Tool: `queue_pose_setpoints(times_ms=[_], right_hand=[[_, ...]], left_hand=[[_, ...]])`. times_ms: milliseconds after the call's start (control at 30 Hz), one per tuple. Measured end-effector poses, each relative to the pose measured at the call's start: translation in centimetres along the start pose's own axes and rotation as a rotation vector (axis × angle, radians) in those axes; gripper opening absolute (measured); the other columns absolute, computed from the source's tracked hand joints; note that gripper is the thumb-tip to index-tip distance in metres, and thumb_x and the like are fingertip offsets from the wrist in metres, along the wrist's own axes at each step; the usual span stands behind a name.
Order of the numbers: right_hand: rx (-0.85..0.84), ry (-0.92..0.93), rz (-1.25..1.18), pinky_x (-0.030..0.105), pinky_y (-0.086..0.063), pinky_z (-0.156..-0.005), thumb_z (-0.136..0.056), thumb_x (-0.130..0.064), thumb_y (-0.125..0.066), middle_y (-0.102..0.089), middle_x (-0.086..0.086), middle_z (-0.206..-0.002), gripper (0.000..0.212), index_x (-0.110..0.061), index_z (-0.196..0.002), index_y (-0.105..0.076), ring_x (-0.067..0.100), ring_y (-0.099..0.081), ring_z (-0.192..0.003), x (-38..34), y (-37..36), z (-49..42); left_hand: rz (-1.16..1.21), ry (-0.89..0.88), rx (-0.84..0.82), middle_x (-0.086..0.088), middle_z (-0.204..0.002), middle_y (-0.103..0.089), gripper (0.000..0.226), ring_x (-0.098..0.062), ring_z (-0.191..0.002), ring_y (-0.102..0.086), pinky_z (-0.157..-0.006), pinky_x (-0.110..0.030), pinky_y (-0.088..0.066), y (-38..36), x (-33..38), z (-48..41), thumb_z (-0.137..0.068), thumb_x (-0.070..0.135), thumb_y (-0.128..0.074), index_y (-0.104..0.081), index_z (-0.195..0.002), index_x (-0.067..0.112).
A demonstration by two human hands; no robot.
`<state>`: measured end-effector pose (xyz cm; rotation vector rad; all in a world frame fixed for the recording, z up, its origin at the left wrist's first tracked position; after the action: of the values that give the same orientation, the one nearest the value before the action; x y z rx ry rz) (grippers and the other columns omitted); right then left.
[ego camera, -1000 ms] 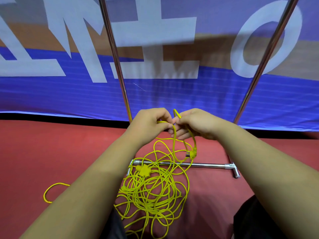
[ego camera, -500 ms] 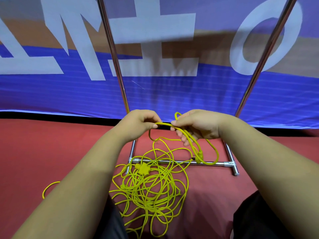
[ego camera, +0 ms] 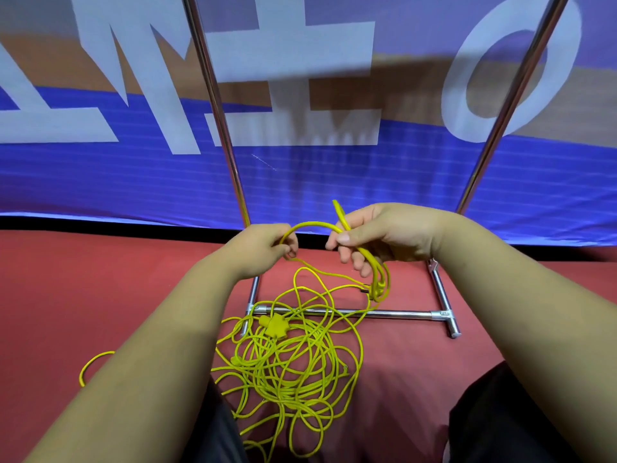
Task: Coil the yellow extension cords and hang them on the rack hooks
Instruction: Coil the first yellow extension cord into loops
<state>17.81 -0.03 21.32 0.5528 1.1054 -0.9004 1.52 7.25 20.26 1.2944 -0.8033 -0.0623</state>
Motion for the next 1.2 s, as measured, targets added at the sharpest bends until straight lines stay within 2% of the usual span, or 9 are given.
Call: queue_pose_setpoints(times_ms=[200, 267, 433, 600, 700, 800, 900, 1000, 1200], right_hand=[[0.022, -0.067, 0.054, 0.037, -0.063, -0.071, -0.104, -0.02, -0.06, -0.076, 0.015, -0.096, 0.026, -0.002, -0.117, -0.073, 0.024, -0.073, -0.071, 1.2, 1.4, 0.8], [0.031, -0.04, 0.066, 0.036, -0.058, -0.065, -0.105, -0.027, -0.06, -0.069, 0.01, -0.083, 0.028, -0.005, -0.113, -0.075, 0.023, -0.065, -0.063, 0.9, 1.5, 0.9], [0.001, -0.02, 0.048, 0.033, -0.048, -0.058, -0.1, -0.038, -0.062, -0.046, 0.0, -0.072, 0.039, -0.005, -0.118, -0.074, 0.015, -0.042, -0.053, 0.5, 0.9, 0.8], [0.03, -0.023, 0.048, 0.028, -0.043, -0.045, -0.104, -0.008, -0.052, -0.053, 0.005, -0.077, 0.031, -0.002, -0.129, -0.07, 0.014, -0.046, -0.051, 0.5, 0.9, 0.5], [0.03, -0.014, 0.074, 0.026, -0.037, -0.043, -0.108, -0.023, -0.055, -0.05, 0.003, -0.074, 0.031, -0.001, -0.124, -0.071, 0.013, -0.041, -0.047, 0.4, 0.8, 0.3], [0.045, -0.013, 0.076, 0.022, -0.019, -0.043, -0.105, -0.039, -0.057, -0.034, -0.001, -0.066, 0.034, -0.01, -0.112, -0.074, 0.01, -0.021, -0.046, 0.4, 1.0, 0.2], [0.042, 0.003, 0.03, 0.02, -0.011, -0.043, -0.104, -0.038, -0.057, -0.023, -0.004, -0.062, 0.03, -0.014, -0.104, -0.074, 0.011, -0.009, -0.05, -0.5, 1.1, 0.3], [0.019, -0.019, 0.051, 0.022, -0.009, -0.044, -0.105, -0.035, -0.056, -0.021, -0.004, -0.062, 0.03, -0.014, -0.101, -0.077, 0.011, -0.009, -0.05, -0.5, 0.7, 0.6], [0.114, -0.166, 0.124, 0.028, -0.009, -0.046, -0.109, -0.047, -0.048, -0.018, -0.003, -0.065, 0.045, -0.012, -0.116, -0.075, 0.011, -0.01, -0.049, 1.6, 2.5, 0.6]], left_hand=[[-0.063, -0.125, 0.127, 0.008, -0.094, -0.065, 0.044, 0.0, -0.087, -0.063, -0.083, -0.032, -0.05, 1.4, 1.6, -0.8, -0.102, 0.005, -0.057, -0.07, -0.13, 0.035], [-0.137, -0.192, 0.176, 0.006, -0.095, -0.059, 0.056, -0.016, -0.098, -0.061, -0.086, -0.042, -0.052, 1.8, 3.1, -1.0, -0.099, 0.001, -0.056, -0.063, -0.14, 0.039], [-0.175, -0.316, 0.336, 0.012, -0.086, -0.047, 0.054, -0.02, -0.089, -0.05, -0.079, -0.046, -0.051, 3.5, 5.1, -0.8, -0.101, 0.01, -0.059, -0.056, -0.147, 0.038], [-0.06, -0.342, 0.344, 0.011, -0.079, -0.051, 0.043, -0.014, -0.085, -0.048, -0.077, -0.031, -0.042, 3.8, 5.3, -0.3, -0.103, 0.028, -0.063, -0.059, -0.143, 0.043], [-0.081, -0.281, 0.285, 0.017, -0.08, -0.05, 0.05, -0.003, -0.084, -0.041, -0.075, -0.019, -0.033, 3.3, 6.3, -0.2, -0.101, 0.037, -0.064, -0.051, -0.148, 0.045], [-0.04, -0.191, 0.256, 0.013, -0.091, -0.06, 0.063, -0.006, -0.091, -0.055, -0.081, -0.025, -0.04, 2.5, 6.1, -0.6, -0.096, 0.041, -0.07, -0.043, -0.153, 0.043], [0.234, -0.092, 0.17, 0.017, -0.079, -0.063, 0.056, 0.0, -0.076, -0.059, -0.077, -0.021, -0.046, 0.7, 4.4, -1.0, -0.092, 0.025, -0.077, -0.055, -0.143, 0.035], [0.4, -0.061, -0.016, 0.02, -0.069, -0.059, 0.025, 0.003, -0.064, -0.051, -0.064, -0.011, -0.04, -2.0, 4.1, -1.2, -0.096, 0.014, -0.07, -0.074, -0.11, 0.035], [-0.038, 0.095, 0.238, 0.009, -0.075, -0.062, 0.008, -0.018, -0.075, -0.06, -0.063, -0.033, -0.046, -0.2, 1.5, -2.4, -0.096, 0.033, -0.063, -0.058, -0.089, 0.031]])
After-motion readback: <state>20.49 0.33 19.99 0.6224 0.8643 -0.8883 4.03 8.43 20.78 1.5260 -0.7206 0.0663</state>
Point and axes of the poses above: each hand's wrist, its own z-axis away from the middle knuckle, its own y-axis out of the back of the hand, x = y × z, the point moved 10 cm from there along -z, towards the middle knuckle
